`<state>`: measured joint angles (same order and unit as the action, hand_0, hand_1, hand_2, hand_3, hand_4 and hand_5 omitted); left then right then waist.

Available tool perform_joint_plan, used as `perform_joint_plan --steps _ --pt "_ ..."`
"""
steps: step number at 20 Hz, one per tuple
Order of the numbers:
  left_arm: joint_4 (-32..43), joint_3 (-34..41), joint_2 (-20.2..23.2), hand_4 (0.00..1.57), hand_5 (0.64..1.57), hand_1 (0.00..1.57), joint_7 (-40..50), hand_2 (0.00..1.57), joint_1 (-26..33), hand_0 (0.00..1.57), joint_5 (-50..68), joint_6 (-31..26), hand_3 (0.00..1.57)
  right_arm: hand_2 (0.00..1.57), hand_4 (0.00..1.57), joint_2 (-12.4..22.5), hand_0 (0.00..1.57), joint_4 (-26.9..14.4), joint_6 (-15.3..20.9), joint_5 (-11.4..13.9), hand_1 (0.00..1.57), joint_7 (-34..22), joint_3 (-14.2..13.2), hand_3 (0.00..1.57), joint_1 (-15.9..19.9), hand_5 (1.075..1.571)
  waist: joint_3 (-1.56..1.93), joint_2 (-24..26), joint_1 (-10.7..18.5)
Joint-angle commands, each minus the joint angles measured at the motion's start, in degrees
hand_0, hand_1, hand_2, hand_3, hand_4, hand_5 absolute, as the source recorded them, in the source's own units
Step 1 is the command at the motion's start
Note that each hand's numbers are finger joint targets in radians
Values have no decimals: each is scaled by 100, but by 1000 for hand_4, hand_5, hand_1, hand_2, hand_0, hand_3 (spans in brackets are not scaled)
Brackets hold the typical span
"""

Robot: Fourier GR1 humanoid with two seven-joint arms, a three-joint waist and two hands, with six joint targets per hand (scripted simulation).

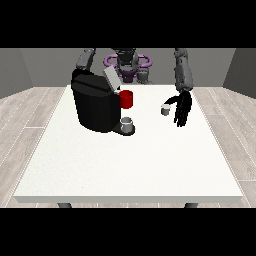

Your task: Insert the coffee pod into the coffee machine and close the lid

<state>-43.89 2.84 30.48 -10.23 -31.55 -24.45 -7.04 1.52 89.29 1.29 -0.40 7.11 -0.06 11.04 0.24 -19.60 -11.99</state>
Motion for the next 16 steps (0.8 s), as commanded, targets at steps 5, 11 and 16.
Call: perform_joint_plan --steps 5,11,16 --pt "690 115 -111 0 1571 0 -173 464 -530 0 -168 96 0 0 276 40 0 14 68 147 0 173 19 0 241 1571 -29 -385 -106" --pt "386 -220 -136 0 1571 399 -32 704 -473 399 -495 -171 591 0 386 36 0 -894 170 -33 0 252 -382 0 397 1571 -23 -38 224" --pt "503 -283 -379 0 1571 1112 -376 1173 -297 1112 -673 197 1119 0 389 96 0 -896 106 -21 0 461 -390 0 210 1571 -24 25 165"
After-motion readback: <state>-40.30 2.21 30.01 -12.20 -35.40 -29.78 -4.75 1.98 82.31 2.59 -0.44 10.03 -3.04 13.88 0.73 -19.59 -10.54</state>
